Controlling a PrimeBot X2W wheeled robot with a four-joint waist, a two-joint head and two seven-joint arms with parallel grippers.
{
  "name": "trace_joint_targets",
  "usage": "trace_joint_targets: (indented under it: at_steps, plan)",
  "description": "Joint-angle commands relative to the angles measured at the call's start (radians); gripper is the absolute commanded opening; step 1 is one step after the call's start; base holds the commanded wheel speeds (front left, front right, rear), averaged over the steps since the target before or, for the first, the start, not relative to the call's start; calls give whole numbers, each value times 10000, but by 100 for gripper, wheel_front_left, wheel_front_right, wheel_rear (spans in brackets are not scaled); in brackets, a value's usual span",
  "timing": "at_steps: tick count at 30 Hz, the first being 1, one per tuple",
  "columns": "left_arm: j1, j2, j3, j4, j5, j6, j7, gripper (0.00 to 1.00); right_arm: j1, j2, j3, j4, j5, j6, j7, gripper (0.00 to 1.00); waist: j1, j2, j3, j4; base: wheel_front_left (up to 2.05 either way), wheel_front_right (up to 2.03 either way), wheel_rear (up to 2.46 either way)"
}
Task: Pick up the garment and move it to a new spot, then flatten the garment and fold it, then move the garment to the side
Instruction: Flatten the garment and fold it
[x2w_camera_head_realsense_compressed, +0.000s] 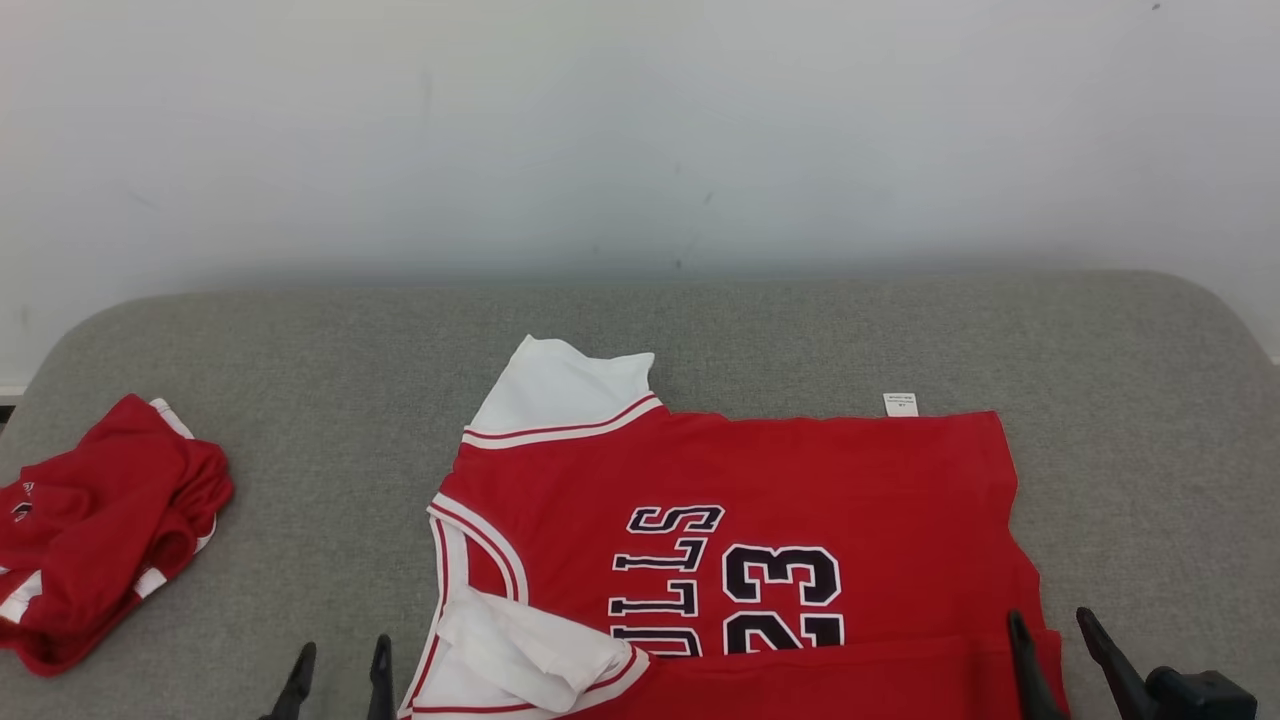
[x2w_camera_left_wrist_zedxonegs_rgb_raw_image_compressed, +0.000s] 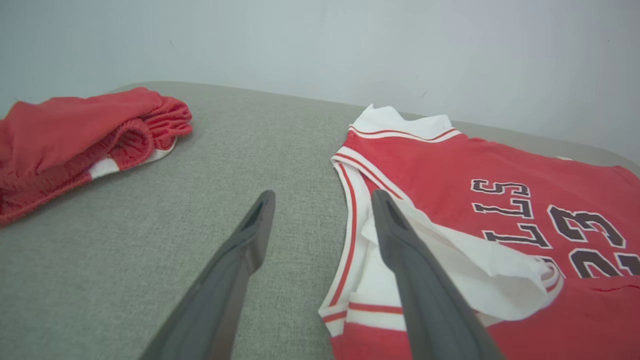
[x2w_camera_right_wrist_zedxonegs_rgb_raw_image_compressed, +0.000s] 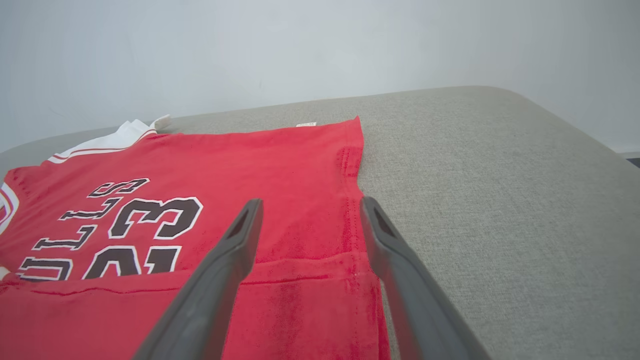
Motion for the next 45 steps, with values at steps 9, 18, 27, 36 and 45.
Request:
trace_joint_targets:
  at_steps: [9,18,27,36,45]
  plan:
    - [598,-445,1115,-1786,1797,-1,-26,100,88,369,-48,-894,-710,-24,-545,100,0,0,21,70,0,0,0]
    - [1034,-699,1823,-1804,2419,-217,-26,100,765,1077,-328,-2001,-1566,-24,-538,100,0,0,123,20,0,0,0]
    - [289,-772,2182,-1434,2218,-545,-28,100,321,1230,-135,-1780,-1683,-24,-538,100,0,0,411,-340,0,0,0]
    - [-2948,754,1104,167,1466,-711,-7,100,-1033,1336,-10,-1558,-1497,-24,-539,100,0,0,1338,-1320,0,0,0]
    - [-6411,3260,-1538,1435,-992,-702,1511,100,-2276,1647,390,-1569,-1407,-24,-539,100,0,0,2421,-2585,0,0,0]
